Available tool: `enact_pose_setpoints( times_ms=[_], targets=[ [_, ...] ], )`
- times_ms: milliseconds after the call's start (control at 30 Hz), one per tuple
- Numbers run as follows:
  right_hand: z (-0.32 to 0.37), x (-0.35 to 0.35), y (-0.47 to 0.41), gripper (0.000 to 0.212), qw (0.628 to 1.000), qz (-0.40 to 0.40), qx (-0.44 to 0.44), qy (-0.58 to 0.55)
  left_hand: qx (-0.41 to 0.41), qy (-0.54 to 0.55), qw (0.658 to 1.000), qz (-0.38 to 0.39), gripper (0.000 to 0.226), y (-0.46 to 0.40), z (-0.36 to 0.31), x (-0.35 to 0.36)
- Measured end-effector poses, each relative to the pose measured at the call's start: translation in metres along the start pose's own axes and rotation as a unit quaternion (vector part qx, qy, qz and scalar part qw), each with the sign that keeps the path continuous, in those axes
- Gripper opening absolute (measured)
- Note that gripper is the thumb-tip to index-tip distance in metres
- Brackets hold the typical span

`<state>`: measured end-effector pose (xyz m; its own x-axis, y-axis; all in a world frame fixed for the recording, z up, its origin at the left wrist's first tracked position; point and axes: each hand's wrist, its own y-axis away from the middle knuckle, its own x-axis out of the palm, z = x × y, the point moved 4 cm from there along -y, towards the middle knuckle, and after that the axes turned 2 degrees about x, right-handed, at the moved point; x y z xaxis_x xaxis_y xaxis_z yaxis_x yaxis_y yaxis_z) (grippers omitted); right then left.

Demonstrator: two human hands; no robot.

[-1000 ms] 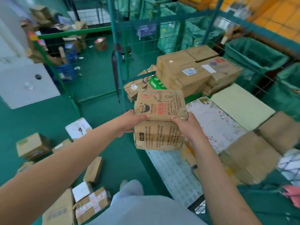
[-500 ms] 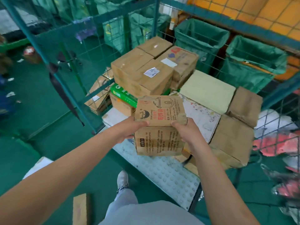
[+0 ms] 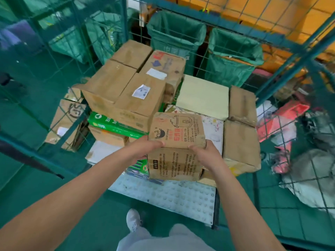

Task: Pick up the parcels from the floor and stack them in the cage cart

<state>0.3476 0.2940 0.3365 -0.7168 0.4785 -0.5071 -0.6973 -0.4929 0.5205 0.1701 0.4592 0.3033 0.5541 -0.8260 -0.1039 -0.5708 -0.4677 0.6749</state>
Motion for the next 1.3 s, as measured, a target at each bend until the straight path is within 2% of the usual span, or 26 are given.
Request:
enact_pose_setpoints(
  times_ms=[67,167,300,367,467,567,633,733,933,1033,1100,1200,1300],
  targets=[
    [0.001,0.001,-0.002,0.047,1.0,-0.006,0.009,-0.016,-0.004,-0.007,1.0,0.012,0.055,-0.009,-0.006,-0.003],
    [0.0,0.004,-0.011,0.046,0.999,0.0,0.022,-0.036,-0.007,-0.01,0.999,0.043,0.074,-0.027,-0.016,-0.008],
    [-0.001,0.001,-0.029,0.051,0.998,-0.007,0.041,-0.046,0.0,-0.033,0.997,0.068,0.118,-0.062,-0.022,-0.01],
    [0.001,-0.003,-0.041,0.05,0.997,-0.011,0.051,-0.058,-0.002,-0.031,0.997,0.074,0.128,-0.087,-0.022,-0.009],
    [0.008,-0.006,-0.06,0.047,0.996,-0.003,0.057,-0.07,-0.008,-0.033,0.998,0.054,0.12,-0.086,-0.043,-0.008],
    [0.021,-0.011,-0.084,0.045,0.995,0.012,0.048,-0.086,-0.01,-0.027,0.999,0.032,0.059,-0.091,-0.071,-0.007],
    [0.028,-0.015,-0.105,0.048,0.994,0.021,0.043,-0.101,-0.003,-0.035,0.999,0.021,0.048,-0.105,-0.084,-0.007],
    [0.033,-0.026,-0.136,0.05,0.99,0.032,0.046,-0.127,0.008,-0.04,0.999,0.002,0.056,-0.126,-0.107,-0.004],
    [0.035,-0.045,-0.19,0.037,0.978,0.053,0.077,-0.185,0.0,-0.063,0.998,0.008,0.047,-0.152,-0.133,0.013],
    [0.035,-0.048,-0.219,0.053,0.972,0.064,0.091,-0.207,0.003,-0.092,0.996,0.009,0.041,-0.155,-0.149,0.019],
    [0.035,-0.047,-0.238,0.066,0.969,0.06,0.109,-0.211,0.002,-0.088,0.996,0.009,0.047,-0.156,-0.159,0.02],
    [0.041,-0.044,-0.261,0.074,0.965,0.037,0.121,-0.228,-0.002,-0.092,0.996,0.003,0.043,-0.168,-0.166,0.019],
    [0.041,-0.038,-0.285,0.077,0.96,-0.043,0.114,-0.252,-0.007,-0.118,0.993,0.017,0.099,-0.189,-0.166,0.024]
  ],
)
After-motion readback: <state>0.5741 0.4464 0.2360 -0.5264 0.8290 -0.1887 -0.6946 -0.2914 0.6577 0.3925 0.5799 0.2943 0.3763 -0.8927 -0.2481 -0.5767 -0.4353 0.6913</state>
